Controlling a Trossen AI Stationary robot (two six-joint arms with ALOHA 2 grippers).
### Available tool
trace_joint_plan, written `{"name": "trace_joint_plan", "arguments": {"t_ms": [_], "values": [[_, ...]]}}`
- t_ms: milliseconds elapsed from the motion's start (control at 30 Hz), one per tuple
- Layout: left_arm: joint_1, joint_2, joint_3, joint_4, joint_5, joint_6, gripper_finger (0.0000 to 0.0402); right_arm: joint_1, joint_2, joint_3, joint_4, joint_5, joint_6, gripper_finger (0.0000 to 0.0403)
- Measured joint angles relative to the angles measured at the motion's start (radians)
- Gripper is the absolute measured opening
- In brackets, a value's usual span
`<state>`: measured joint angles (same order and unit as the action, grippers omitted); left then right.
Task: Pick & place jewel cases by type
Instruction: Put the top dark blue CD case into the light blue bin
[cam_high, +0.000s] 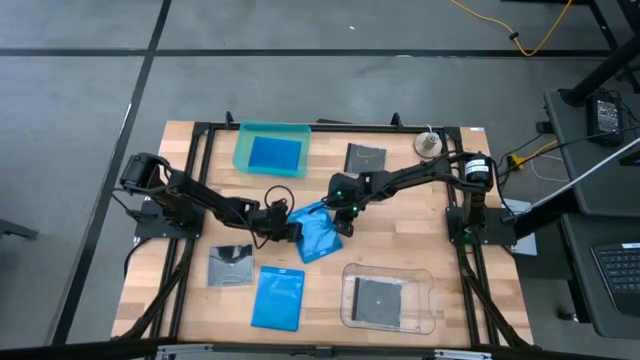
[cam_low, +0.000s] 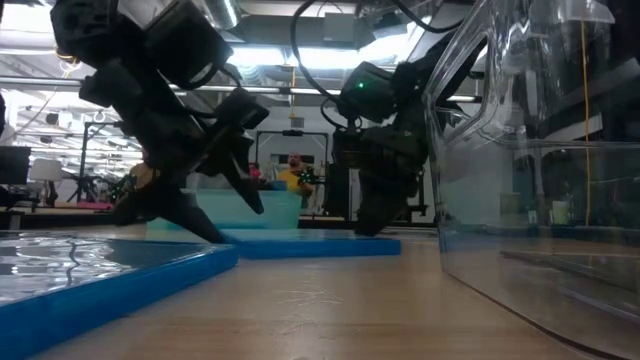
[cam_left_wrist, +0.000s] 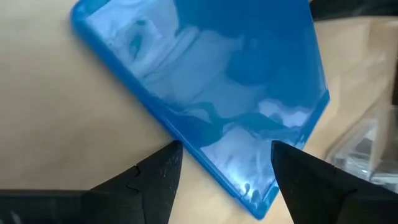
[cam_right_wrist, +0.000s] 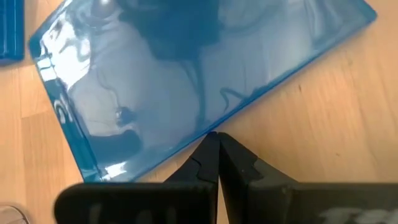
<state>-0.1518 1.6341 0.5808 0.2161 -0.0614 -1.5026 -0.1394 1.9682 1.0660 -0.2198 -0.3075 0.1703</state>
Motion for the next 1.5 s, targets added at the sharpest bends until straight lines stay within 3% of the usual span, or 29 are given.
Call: {"name": "trace_joint_plan", "arguments": {"t_ms": [167,700,933,1233,1500], "values": [[0.006,0.026,-0.003,0.072,-0.006,0.031,0.0239,-0.003,-0.001,-0.001,0.011,-0.007,0.003,0.0009],[0.024,-0.008,-0.005,0.063,-0.048,0.1,0.0239,-0.002,-0.001,-0.002,0.014,-0.004,0.003,0.0009],[0.038,-0.078,-0.008,-0.003,-0.253,0.143,0.0239,-0.002,-0.001,-0.002,0.02,-0.001,0.0,0.0009],[0.046,-0.086,-0.008,-0.007,-0.195,0.168,0.0239,-0.002,-0.001,-0.002,0.02,-0.001,0.001,0.0009],[0.046,-0.134,-0.007,-0.017,-0.218,0.232,0.0239,-0.002,-0.001,-0.002,0.019,-0.001,0.002,0.0009]]}}
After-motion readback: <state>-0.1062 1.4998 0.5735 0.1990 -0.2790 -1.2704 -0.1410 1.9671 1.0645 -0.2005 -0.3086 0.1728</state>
